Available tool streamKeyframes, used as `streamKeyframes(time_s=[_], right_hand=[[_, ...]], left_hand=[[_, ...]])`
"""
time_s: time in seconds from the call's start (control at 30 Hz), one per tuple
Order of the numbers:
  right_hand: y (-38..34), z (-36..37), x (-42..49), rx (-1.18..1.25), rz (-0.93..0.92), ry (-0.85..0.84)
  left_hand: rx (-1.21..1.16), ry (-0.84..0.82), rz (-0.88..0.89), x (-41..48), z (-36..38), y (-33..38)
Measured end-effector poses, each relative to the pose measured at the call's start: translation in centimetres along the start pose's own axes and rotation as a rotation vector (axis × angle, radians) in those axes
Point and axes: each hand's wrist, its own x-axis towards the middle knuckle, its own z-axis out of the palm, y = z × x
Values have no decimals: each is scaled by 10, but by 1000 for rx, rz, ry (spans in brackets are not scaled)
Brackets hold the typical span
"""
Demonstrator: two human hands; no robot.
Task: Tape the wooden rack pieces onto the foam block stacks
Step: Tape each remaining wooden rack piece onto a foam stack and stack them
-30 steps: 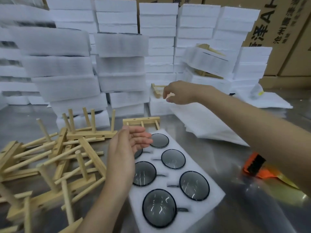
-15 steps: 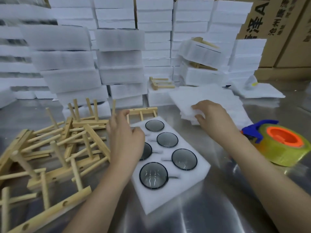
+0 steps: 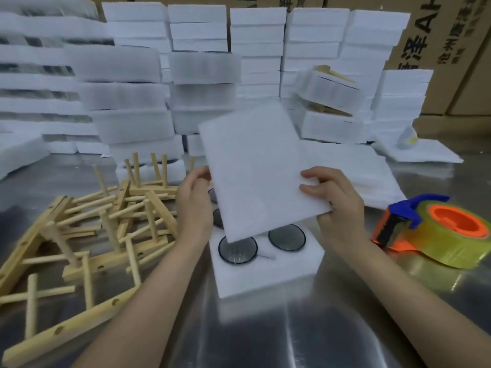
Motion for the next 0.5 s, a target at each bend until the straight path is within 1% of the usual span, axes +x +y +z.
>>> streamKeyframes(time_s=[0.07,0.1,0.13,0.17,0.2,0.27,0.3,0.33,0.4,0.47,0.5], right_hand=[[0,-3,2,30,-2,-42],[0,-5,3,56,20,-50],[-1,-8,4,124,83,-42],[-3,-10,6,229,204,-14],[-7,-12,10,375,369,33],[-13,-13,18,635,653,153],[-15,-13,20,716,734,191],[-16,-12,21,797,805,196],[-20,-11,23,914,916,96],[-20,-12,25,960,1026,-45],[-17,-15,25,1001,1093,-65]], left_hand=[[-148,-14,-16,-3,-3,4],[-221,-20,-14,-3,-4,8],[-282,-19,-12,-3,-4,13],[-319,-16,-5,-3,-4,16],[-301,-11,9,-3,-4,18],[-155,-24,34,-5,-5,20],[-104,-62,46,-7,-6,19],[-106,-122,48,-8,-6,19],[-205,-209,-24,-12,-4,23],[-354,-187,-119,-10,-5,27],[-388,-175,-130,-7,-8,28]])
